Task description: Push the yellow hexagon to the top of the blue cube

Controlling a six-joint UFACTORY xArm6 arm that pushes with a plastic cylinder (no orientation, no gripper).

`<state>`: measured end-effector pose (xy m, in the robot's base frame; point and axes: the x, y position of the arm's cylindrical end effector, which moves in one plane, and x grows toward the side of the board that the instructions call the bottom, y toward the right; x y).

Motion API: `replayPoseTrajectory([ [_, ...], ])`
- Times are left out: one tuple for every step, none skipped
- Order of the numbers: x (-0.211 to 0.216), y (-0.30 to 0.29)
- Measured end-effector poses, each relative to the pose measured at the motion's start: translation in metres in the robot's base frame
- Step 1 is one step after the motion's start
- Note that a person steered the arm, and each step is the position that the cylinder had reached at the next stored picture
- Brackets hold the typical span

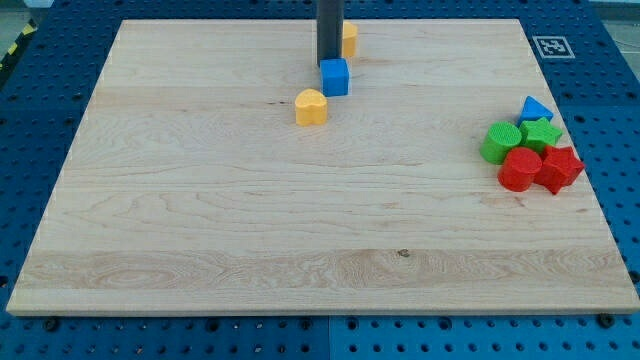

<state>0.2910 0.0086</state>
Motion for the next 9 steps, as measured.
replayPoseTrajectory([
  [0.013,0.000],
  [0.027,0.002],
  [0.033,0.002],
  [0.041,0.002],
  [0.041,0.002],
  [0.032,0.002],
  [-0.001,0.010],
  [-0.002,0.047],
  [-0.002,0.069],
])
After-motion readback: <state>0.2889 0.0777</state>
